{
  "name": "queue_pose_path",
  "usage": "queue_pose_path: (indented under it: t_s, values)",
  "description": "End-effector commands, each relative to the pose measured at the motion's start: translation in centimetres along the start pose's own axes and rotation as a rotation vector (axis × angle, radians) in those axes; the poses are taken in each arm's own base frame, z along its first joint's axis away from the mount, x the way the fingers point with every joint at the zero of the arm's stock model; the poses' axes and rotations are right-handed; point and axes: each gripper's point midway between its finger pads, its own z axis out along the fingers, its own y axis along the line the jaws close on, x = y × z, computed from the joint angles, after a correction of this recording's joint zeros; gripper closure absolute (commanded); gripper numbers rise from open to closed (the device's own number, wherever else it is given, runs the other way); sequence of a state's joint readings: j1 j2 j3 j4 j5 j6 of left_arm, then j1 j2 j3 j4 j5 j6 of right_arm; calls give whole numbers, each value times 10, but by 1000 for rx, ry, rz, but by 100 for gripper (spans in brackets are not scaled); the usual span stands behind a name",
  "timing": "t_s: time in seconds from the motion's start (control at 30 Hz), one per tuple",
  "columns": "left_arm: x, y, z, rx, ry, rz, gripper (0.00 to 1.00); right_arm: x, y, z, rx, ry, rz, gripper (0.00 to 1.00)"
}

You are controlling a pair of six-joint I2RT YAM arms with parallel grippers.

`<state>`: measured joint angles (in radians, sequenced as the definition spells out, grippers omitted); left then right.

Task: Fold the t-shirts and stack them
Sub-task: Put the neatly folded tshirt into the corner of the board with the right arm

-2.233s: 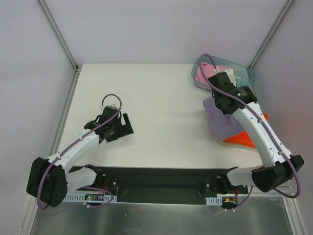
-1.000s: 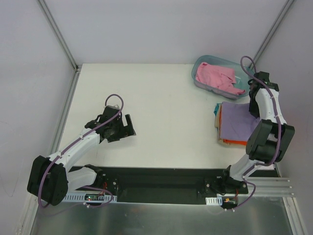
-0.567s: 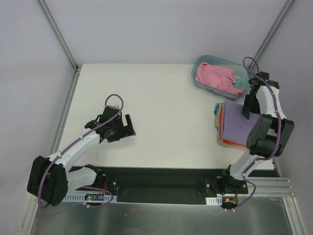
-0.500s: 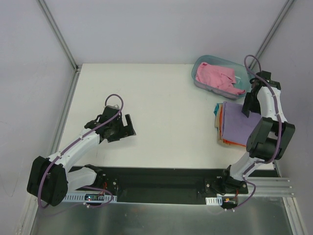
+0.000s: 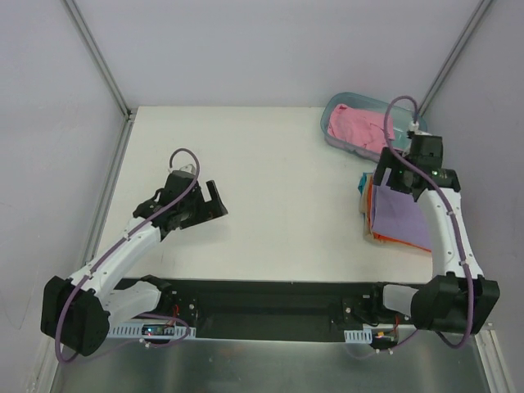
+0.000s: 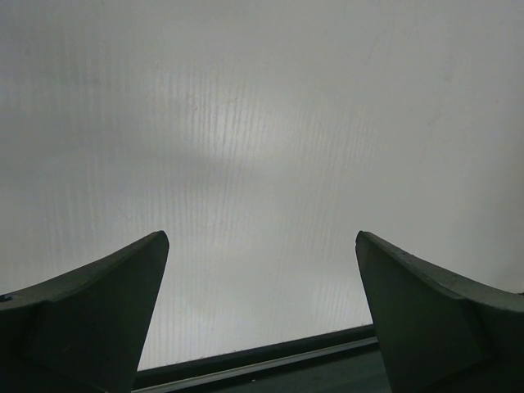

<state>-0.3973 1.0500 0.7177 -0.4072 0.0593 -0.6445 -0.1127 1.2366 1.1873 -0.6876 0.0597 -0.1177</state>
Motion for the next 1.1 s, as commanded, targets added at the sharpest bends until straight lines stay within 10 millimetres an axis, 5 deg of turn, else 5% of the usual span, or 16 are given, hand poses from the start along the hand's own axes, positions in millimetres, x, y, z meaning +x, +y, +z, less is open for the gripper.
queue_pose_path:
  t_s: [0.0, 0.13, 0.5, 0.63, 0.83, 1.07]
  values:
    - [-27, -1, -17, -32, -108, -35, 1, 12, 48, -4, -155, -82, -55, 3]
    - [-31, 4, -23, -56, -139, -56, 1, 28, 100, -12, -340, -158, -112, 3]
    - [-30, 11, -23, -66, -167, -74, 1, 106, 181, 23, -556, -46, -243, 4]
    - [-31, 11, -21, -54, -197, -95, 1, 112, 205, 23, -660, -73, -226, 3]
    - [-17, 17, -11, -24, -190, -132, 1, 114, 221, 13, -757, -142, -239, 3]
    - [-19, 22, -16, -19, -252, -140, 1, 113, 215, 5, -765, -220, -244, 4]
